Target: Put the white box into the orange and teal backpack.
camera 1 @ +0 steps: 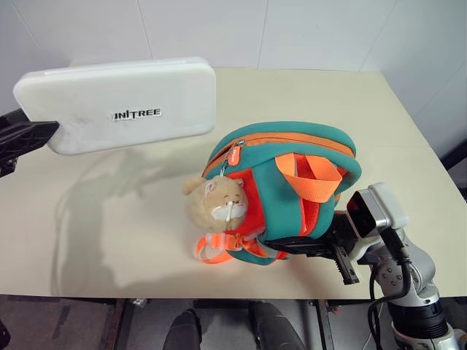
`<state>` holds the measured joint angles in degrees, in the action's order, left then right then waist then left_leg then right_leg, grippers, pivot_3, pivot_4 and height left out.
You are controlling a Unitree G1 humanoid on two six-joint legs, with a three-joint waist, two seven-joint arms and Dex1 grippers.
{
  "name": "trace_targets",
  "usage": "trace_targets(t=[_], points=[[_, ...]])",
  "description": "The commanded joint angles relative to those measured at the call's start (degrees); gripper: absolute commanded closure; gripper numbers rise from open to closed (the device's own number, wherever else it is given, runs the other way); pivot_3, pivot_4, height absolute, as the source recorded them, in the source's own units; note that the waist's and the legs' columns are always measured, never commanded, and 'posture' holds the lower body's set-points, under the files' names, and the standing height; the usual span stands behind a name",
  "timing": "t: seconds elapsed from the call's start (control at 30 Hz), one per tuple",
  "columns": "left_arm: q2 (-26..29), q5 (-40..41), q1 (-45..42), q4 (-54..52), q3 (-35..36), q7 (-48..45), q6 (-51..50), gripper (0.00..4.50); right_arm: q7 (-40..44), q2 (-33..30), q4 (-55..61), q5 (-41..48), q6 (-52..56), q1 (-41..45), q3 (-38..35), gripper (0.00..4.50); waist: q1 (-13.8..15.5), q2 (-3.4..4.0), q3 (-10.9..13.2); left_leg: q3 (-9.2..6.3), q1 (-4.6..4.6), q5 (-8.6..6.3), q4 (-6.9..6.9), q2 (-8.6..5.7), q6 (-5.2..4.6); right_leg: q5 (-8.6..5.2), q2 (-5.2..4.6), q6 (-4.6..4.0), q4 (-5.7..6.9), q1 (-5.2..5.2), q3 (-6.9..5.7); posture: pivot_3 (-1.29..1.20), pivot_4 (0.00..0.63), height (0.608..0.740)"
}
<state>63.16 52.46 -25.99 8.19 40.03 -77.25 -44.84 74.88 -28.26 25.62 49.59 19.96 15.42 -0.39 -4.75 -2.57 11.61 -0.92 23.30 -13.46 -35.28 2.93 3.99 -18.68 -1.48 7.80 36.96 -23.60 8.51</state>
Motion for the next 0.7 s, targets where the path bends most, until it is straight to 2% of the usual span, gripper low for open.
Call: trace_targets(t=[0.03, 0.3, 0.53, 0.7], points=[[-0.23, 3.95, 1.43, -4.72, 6.88, 1.7, -0.55, 3.25, 1.03, -0.33, -0.43, 0.75, -0.94, 1.27, -0.68, 4.5, 0.02, -0.01, 0.0, -0.01, 0.0, 0.0, -0.01, 0.0, 0.0, 0.0, 0.0, 0.0, 0.0, 0.0, -0.01, 0.0, 0.15, 0.74], [-3.41, 8.5, 8.22, -12.04, 12.1, 4.46, -2.22, 3.25, 2.28, 0.06, -3.48, 0.45, -0.81, 4.07, 0.06, 4.5, 0.0, -0.02, 0.0, -0.01, -0.03, 0.0, -0.04, 0.01, 0.0, 0.0, 0.0, 0.0, 0.04, 0.03, 0.0, 0.0, 0.15, 0.74], [-3.76, 7.34, 12.15, -14.58, 8.9, 3.68, -0.95, 3.25, 2.87, 0.53, -4.55, -0.26, -1.17, 5.0, 0.5, 4.5, -0.02, -0.02, 0.0, -0.02, -0.04, 0.0, -0.06, 0.01, 0.0, -0.01, 0.0, -0.02, 0.03, 0.06, 0.0, 0.0, 0.15, 0.74], [-4.2, 5.69, 11.49, -14.1, 4.53, 3.14, 2.09, 3.25, 2.19, 1.03, -3.72, -0.5, -1.35, 4.66, 0.58, 4.5, 0.0, -0.02, 0.0, -0.01, -0.04, 0.0, -0.07, 0.01, 0.01, -0.01, 0.0, -0.02, 0.03, 0.06, 0.0, 0.0, 0.15, 0.74]])
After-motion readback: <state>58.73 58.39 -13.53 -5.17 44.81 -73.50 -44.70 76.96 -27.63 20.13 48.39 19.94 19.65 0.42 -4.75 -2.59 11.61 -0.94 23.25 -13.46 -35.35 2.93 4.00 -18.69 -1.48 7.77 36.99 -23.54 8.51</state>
